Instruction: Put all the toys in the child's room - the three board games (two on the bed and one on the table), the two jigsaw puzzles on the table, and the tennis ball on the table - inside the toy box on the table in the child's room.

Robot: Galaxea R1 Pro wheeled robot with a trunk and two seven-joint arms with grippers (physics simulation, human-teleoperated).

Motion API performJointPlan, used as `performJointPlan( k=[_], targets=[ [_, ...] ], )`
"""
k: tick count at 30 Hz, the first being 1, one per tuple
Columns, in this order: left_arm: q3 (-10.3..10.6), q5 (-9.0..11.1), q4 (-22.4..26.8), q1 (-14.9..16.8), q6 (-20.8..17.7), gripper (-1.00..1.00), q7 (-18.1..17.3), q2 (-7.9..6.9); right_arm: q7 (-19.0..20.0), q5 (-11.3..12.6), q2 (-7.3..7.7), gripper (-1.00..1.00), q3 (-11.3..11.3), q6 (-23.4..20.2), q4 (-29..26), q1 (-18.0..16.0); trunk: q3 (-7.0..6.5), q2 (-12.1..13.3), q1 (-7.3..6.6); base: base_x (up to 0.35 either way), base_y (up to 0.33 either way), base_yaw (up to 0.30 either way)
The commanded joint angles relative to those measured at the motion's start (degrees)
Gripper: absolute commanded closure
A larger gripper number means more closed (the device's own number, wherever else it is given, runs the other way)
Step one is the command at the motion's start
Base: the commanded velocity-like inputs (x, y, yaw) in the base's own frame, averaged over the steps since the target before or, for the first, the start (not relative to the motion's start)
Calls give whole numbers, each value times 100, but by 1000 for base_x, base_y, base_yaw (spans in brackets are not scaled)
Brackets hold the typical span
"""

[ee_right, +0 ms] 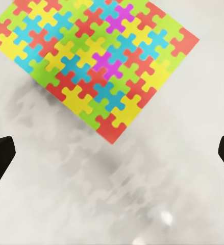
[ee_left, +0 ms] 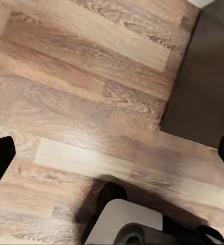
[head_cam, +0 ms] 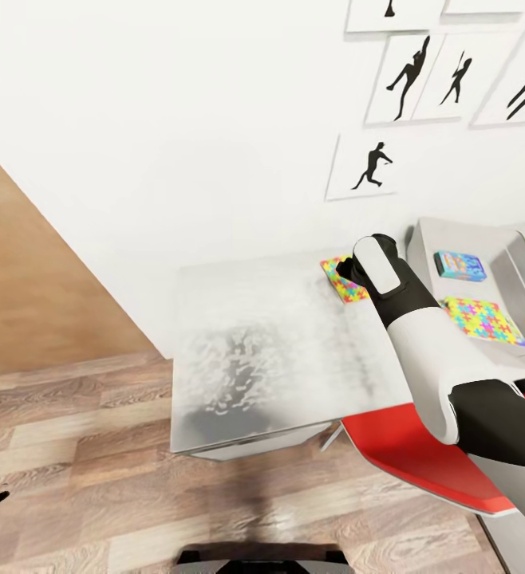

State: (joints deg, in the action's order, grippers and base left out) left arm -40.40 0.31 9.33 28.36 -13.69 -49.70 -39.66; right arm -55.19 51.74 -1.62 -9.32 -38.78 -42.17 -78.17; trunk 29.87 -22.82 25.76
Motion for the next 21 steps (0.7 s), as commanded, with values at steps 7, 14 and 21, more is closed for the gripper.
performJointPlan(
  k=[7, 14, 21],
  targets=[
    [-100, 181, 861, 36, -1199, -100, -2736, -345, -45, 38, 9, -100, -17, -25, 6, -6, 75, -10, 3, 0, 0, 0],
    [-115, 241, 2778, 45, -2871, -100, -4030, -375, -37, 38, 6, -100, -9, -21, 7, -6, 141, -10, 3, 0, 0, 0],
    [12, 422, 4497, 106, -4153, -100, -4030, -173, -36, 43, 4, -100, 5, -23, -21, -17, 207, -10, 3, 0, 0, 0]
  ],
)
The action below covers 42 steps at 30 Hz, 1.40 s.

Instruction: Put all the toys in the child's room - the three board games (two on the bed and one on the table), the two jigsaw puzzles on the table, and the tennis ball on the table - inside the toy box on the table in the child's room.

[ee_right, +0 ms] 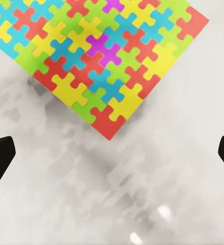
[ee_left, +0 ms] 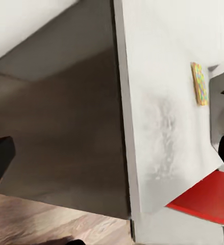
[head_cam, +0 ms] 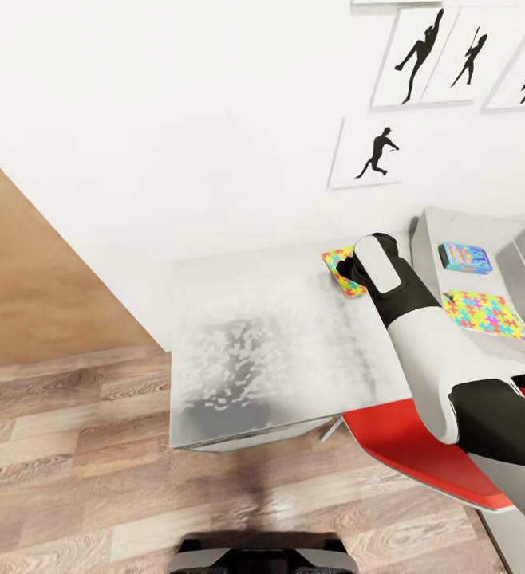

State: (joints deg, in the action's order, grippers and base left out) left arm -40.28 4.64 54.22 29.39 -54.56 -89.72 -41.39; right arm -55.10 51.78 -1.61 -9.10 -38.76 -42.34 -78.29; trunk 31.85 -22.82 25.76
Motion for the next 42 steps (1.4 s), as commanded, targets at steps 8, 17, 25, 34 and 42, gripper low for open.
performJointPlan(
  k=[8, 17, 25, 34, 42],
  targets=[
    [953, 505, 1552, 572, -543, -100, -28, 285, -45, 42, -8, -100, -9, -22, -15, -74, 84, -10, 3, 0, 0, 0],
    [2168, 911, 2133, 1452, -544, -100, -28, 746, -51, 43, -6, -100, -5, -25, -77, -258, 152, -10, 3, 0, 0, 0],
    [3242, 1142, 2658, 1847, -544, -100, -28, 1294, -89, 38, -53, -100, -21, -26, -200, -395, 161, -10, 3, 0, 0, 0],
    [3593, 1135, 2700, 2328, -544, -100, -28, 1919, -113, 34, -32, -100, -29, -31, -341, -447, 161, -10, 3, 0, 0, 0],
    [3741, 1135, 2666, 2457, -544, -100, -28, 2154, -115, 38, -32, -100, -30, -42, -346, -535, 162, -10, 3, 0, 0, 0]
  ],
)
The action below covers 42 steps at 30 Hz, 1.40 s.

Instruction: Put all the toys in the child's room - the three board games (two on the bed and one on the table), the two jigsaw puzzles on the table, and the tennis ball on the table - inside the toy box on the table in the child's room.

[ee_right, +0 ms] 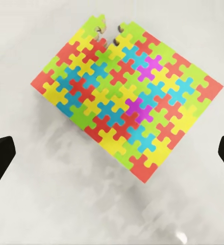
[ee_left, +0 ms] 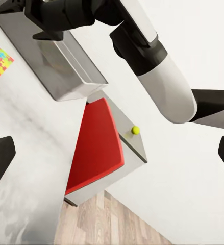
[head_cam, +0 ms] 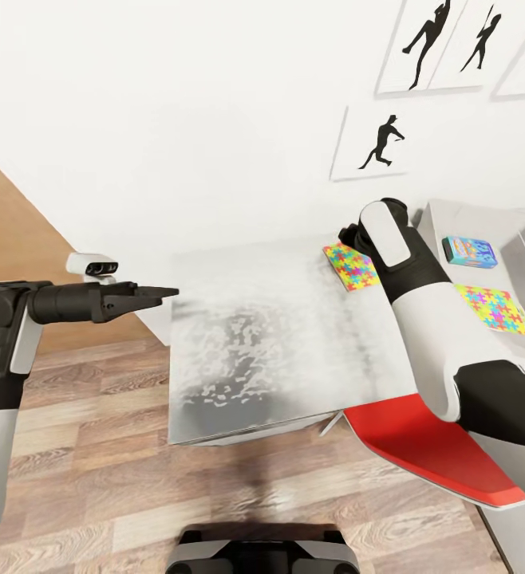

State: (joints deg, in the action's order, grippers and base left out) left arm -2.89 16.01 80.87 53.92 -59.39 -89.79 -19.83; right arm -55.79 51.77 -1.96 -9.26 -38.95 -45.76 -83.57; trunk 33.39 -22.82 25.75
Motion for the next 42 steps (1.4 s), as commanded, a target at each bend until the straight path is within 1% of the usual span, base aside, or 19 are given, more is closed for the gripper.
performJointPlan(
  k=[1, 14, 30, 42],
  targets=[
    [7, 0, -12, 7, -61, -100, -21, 7, -44, 38, 5, -100, -15, -30, -4, -10, 8, -9, 3, 0, 0, 0],
    [-18, 18, -52, -1, -48, -100, -21, 23, -37, 35, 34, -100, -22, -50, -4, -26, 8, -9, 3, 0, 0, 0],
    [-28, 8, -79, -13, -44, -100, -21, 22, -50, 35, 28, -100, -15, -41, -3, -27, 9, -9, 3, 0, 0, 0],
    [-43, 16, -80, -10, -46, -100, -21, 14, -63, 33, 24, -100, -6, -34, -3, -27, 94, -9, 3, 0, 0, 0]
  ],
)
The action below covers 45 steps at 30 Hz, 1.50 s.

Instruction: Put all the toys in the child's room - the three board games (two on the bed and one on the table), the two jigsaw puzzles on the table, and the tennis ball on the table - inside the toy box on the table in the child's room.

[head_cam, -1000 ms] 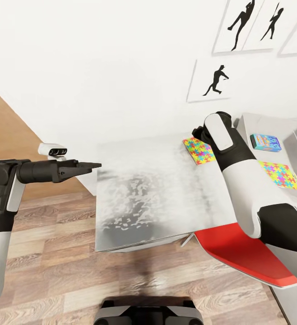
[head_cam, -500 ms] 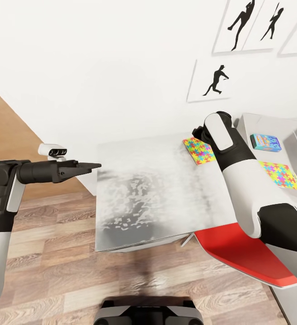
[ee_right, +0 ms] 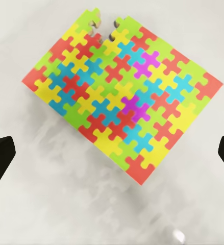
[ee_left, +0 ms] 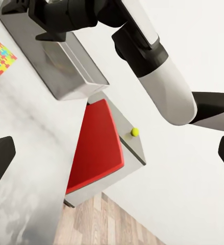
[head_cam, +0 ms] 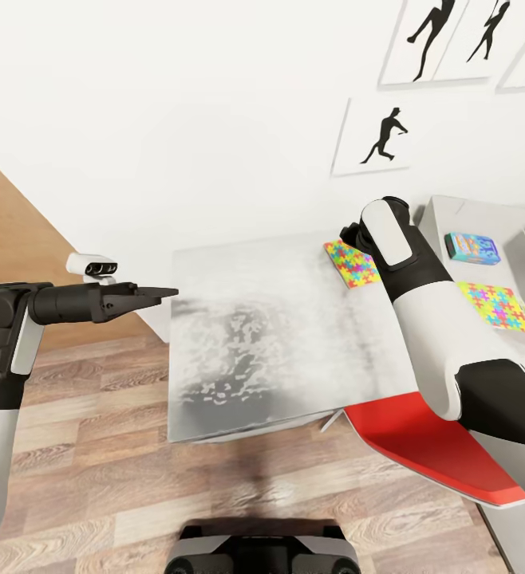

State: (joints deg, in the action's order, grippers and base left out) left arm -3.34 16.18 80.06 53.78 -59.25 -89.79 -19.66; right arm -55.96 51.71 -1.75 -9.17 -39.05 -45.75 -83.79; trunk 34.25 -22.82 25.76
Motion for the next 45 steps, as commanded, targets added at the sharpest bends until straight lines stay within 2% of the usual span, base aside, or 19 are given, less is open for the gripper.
performJointPlan(
  k=[1, 14, 25, 27, 31, 37, 40, 45],
  targets=[
    [1, -1, 1, 4, -61, -100, -21, -2, -46, 37, 5, -100, -15, -25, -4, -7, 17, -10, 3, 0, 0, 0],
    [-5, 4, 2, 2, -59, -100, -21, -18, -47, 38, 20, -100, -16, -32, -4, -54, 139, -10, 3, 0, 0, 0],
    [-31, 38, 9, 1, -68, -100, -21, -46, -54, 40, 23, -100, -22, -40, 0, -560, 242, -10, 3, 0, 0, 0],
    [-73, 53, 9, 2, -69, -100, -21, -51, -58, 40, 24, -100, -23, -40, 1, -650, 260, -10, 3, 0, 0, 0],
    [-289, 73, 10, 4, -73, -100, -21, -48, -63, 41, 24, -100, -23, -138, 13, -837, 298, -10, 3, 0, 0, 0],
    [-412, 83, 14, 6, -75, -100, -21, -54, -64, 41, 20, -100, -23, -203, 38, -918, 354, -10, 3, 0, 0, 0],
    [-426, 151, 16, 6, -75, -100, -21, -63, -64, 41, 23, -100, -26, -210, 43, -926, 383, -10, 3, 0, 0, 0],
    [-436, 528, 21, 2, -75, -100, -21, -79, -64, 41, 30, -100, -30, -215, 47, -931, 430, -10, 3, 0, 0, 0]
  ],
)
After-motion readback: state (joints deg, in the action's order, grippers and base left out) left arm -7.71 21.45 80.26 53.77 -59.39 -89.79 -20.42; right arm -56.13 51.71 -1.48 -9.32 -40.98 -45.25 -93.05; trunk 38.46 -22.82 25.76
